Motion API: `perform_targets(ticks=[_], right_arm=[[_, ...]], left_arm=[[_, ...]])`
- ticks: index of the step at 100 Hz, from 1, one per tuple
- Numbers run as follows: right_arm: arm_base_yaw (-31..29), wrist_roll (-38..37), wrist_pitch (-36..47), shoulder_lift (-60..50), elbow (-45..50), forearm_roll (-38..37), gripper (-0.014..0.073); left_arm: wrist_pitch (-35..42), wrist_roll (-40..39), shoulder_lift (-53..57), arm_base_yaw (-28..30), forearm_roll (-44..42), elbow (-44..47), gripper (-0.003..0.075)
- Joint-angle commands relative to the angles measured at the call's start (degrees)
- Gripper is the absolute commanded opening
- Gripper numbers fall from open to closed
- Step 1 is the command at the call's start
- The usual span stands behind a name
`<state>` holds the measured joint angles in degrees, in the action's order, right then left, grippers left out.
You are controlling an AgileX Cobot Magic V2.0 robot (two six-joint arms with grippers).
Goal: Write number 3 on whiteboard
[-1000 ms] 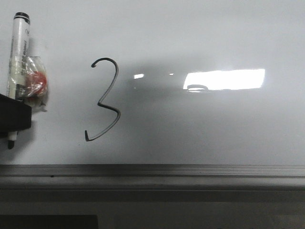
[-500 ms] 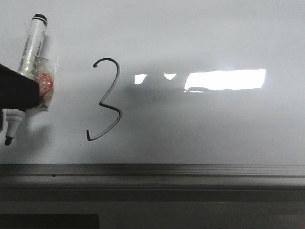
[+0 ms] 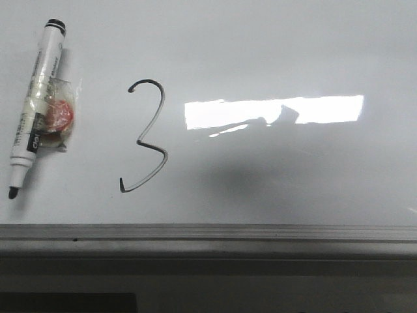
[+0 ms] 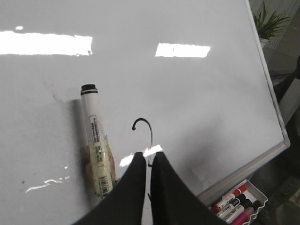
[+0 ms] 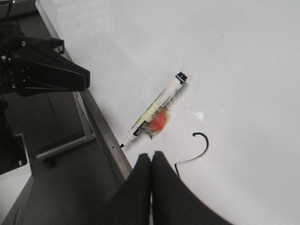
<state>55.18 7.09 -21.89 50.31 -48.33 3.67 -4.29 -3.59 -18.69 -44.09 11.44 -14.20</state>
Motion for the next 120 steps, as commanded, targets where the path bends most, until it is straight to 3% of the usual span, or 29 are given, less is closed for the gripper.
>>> perform_targets(ticks=[1,19,38,86,99,111,120], right_arm=[[-0.3,0.0,14.0,-6.9,7.1,-1.6,-0.0054],[-0.3,0.1,29.2,-20.6,25.5,-2.1,-0.0054],[-0.3,0.1,34.2,-29.7,35.3,-2.1,-0.0054],[-0.3,0.1,33.3,-31.9,39.4,-2.1,-0.0054],[-0.3,0.1,33.3,-31.9,39.4,-2.1,-0.0054],[-0.3,0.1,33.3,-31.9,39.4,-2.1,-0.0054],[-0.3,0.1,33.3,-31.9,39.4,-2.1,-0.0054]], left_arm=[[2.3,0.4,3.1,0.2,-2.8,-0.9,-0.002],[0.2,0.4,9.4,0.2,-10.3,0.4,-0.002],[-0.5,0.4,10.3,0.2,-12.2,0.4,-0.002],[-0.6,0.4,10.3,0.2,-12.2,0.4,-0.002],[-2.1,0.4,10.3,0.5,-16.0,0.4,-0.002],[-6.4,0.4,10.3,4.1,-16.0,0.4,-0.002],[-9.1,0.4,10.3,11.3,-14.8,0.4,-0.002]])
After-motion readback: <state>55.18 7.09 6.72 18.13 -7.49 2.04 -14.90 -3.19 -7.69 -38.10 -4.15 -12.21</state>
